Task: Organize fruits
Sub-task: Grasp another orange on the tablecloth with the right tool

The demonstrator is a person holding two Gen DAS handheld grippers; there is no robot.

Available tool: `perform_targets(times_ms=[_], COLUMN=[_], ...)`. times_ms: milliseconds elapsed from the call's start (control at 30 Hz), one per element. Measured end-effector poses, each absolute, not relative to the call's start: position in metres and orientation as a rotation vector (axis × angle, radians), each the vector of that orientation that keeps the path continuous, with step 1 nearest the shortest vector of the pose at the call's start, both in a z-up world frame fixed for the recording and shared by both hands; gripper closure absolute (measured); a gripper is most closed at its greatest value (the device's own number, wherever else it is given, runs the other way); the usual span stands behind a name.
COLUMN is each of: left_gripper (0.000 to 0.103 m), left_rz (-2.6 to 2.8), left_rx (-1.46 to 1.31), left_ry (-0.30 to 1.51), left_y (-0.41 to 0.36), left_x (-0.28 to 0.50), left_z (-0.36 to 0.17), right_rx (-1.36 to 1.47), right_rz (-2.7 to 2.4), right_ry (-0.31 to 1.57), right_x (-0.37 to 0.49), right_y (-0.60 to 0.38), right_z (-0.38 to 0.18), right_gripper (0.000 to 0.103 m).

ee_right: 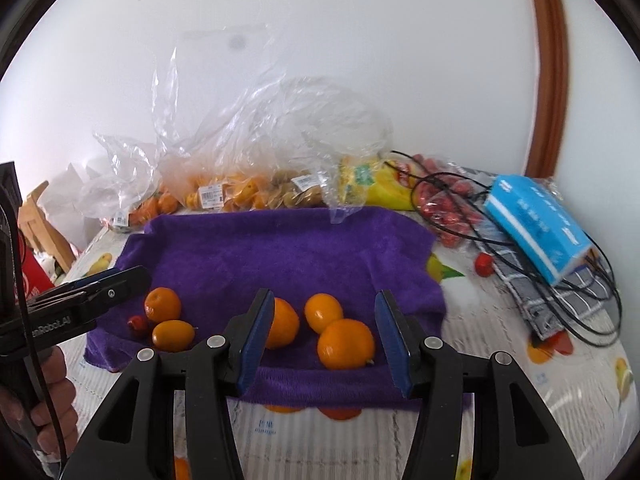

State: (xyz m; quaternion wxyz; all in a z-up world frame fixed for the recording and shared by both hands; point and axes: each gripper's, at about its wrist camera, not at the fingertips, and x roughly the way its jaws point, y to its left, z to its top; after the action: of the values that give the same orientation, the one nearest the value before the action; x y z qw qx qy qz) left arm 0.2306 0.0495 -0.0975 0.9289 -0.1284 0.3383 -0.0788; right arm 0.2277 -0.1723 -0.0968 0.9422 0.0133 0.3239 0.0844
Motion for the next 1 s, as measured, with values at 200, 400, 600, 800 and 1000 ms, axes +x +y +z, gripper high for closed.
perform_targets(times_ms=[200, 400, 600, 800, 1000], left_gripper=[0.037, 0.037, 0.037, 0.037, 0.037], left_rz=[-0.165, -0.129, -0.087, -0.088, -0.123], left_rx=[-0.291, -0.271, -0.232, -0.24, -0.235], left_ry=[0.706, 0.745, 0.765, 0.788, 0.8], left_y=[0.062, 0.076, 0.084, 0.093, 0.086], left_x=[0.215, 0.193, 0.166, 0.154, 0.154], left_z=[-0.095, -0.099, -0.105, -0.111, -0.116], right_rx=[0.035, 0.068, 0.05, 0.029, 0.005], right_rz=[0.163, 0.228, 0.261, 0.314, 0.321], right_ry=[0.711, 0.758, 0.795, 0.849, 0.887], right_x=[0.204, 0.172, 0.152, 0.148, 0.148], right_y=[-0.17, -0.159, -0.144, -0.127, -0.12], right_z=[-0.09, -0.101, -0.12, -0.139, -0.15], right_gripper=[0.051, 0.051, 0.052, 0.061, 0.065])
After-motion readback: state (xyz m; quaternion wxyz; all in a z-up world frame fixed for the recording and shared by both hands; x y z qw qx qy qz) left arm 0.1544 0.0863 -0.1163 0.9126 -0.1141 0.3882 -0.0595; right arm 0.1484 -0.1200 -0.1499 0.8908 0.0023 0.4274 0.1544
